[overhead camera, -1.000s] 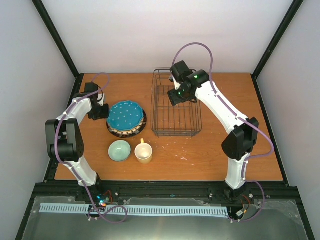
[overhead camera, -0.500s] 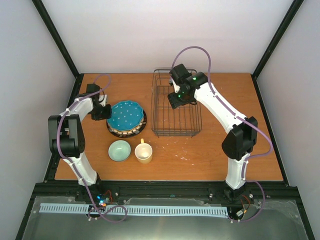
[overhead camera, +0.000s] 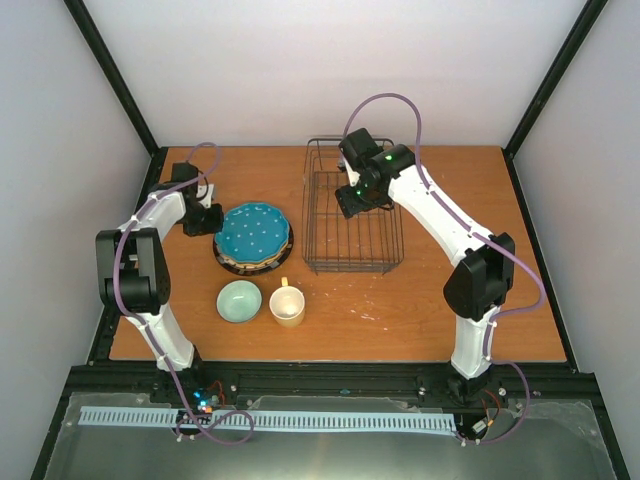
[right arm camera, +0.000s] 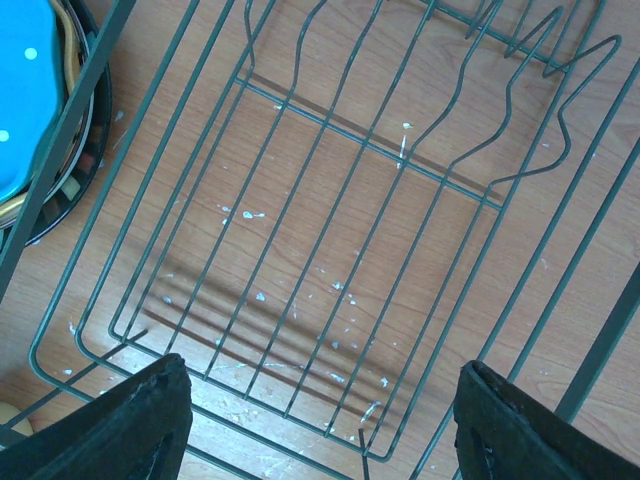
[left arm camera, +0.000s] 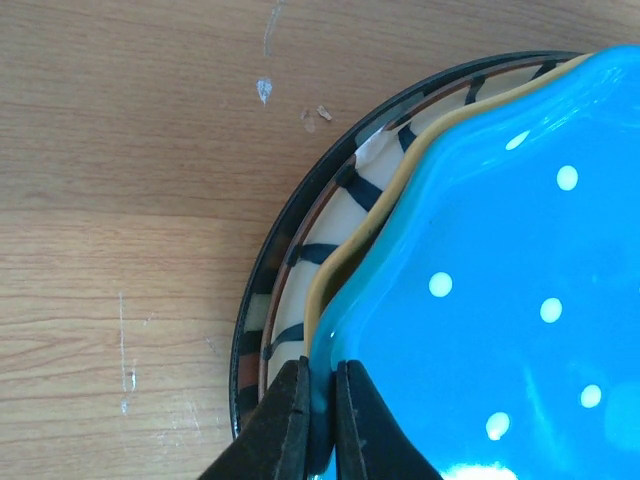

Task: Load the mixed dishes into the dish rack

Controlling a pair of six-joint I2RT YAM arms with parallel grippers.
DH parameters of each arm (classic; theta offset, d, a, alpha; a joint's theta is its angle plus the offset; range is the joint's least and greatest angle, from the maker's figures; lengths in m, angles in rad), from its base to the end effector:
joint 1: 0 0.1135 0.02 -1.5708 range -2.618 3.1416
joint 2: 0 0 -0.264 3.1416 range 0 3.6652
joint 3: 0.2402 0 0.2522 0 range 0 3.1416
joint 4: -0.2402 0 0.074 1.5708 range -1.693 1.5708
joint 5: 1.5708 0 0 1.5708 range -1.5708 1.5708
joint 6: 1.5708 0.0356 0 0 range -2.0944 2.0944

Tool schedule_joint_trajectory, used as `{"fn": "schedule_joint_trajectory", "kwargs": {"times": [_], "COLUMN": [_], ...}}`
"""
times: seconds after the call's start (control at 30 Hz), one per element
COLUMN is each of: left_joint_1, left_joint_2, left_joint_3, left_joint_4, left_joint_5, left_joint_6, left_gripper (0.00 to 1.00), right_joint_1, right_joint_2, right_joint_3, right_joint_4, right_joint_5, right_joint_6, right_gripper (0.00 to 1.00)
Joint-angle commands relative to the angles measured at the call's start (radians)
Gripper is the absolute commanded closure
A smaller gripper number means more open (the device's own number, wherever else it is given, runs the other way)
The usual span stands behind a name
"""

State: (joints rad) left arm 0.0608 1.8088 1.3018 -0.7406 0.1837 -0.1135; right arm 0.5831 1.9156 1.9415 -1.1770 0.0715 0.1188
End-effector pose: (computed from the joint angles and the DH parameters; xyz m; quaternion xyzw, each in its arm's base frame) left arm 0.3599 0.0154 0.2002 -0.0708 0.9804 -0.0947 0.1578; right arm 0.3330 0.2166 0.3283 -0.2176 0.9529 0.0387 0.2075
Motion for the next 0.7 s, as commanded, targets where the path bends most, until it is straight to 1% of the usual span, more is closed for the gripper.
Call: {"fn": "schedule_joint_trajectory", "kwargs": {"times": [0.0,0.13,0.23,0.37,0.5,0.6,0.67], "left_joint_1": [-0.003,-0.003,-0.003,-0.003,-0.003,-0.003,-0.003], "left_joint_2": [-0.012,-0.047,-0.072,-0.101,-0.128,-0.134,-0.155], "left_joint_3": [0.052,0.082,0.106,0.113,0.098,0.129,0.143], "left_joint_4": [-0.026,-0.013,0.008,0.028,0.046,0.017,0.028], "left_joint_5": [-0.031,-0.001,0.039,0.076,0.085,0.095,0.101], "left_joint_6": [0.039,0.058,0.063,0.066,0.058,0.045,0.038], "left_gripper": [0.99,0.99,0.99,0.99,0.99,0.99,0.99], "right_joint_1": [0.000,-0.002,-0.021,-0.053,-0.096,-0.117,-0.120], "right_joint_2": [-0.012,-0.006,0.013,0.006,0.024,0.065,0.089], "right_joint_3": [0.003,0.043,0.090,0.112,0.126,0.155,0.166], "right_joint_4": [0.011,0.023,0.032,0.107,0.171,0.185,0.199], "right_joint_5": [-0.005,-0.026,-0.091,-0.236,-0.438,-0.553,-0.605], "right_joint_6": [-0.012,-0.015,-0.013,-0.032,-0.036,-0.025,-0.019], "right_gripper": [0.28,0.28,0.27,0.19,0.14,0.13,0.13]}}
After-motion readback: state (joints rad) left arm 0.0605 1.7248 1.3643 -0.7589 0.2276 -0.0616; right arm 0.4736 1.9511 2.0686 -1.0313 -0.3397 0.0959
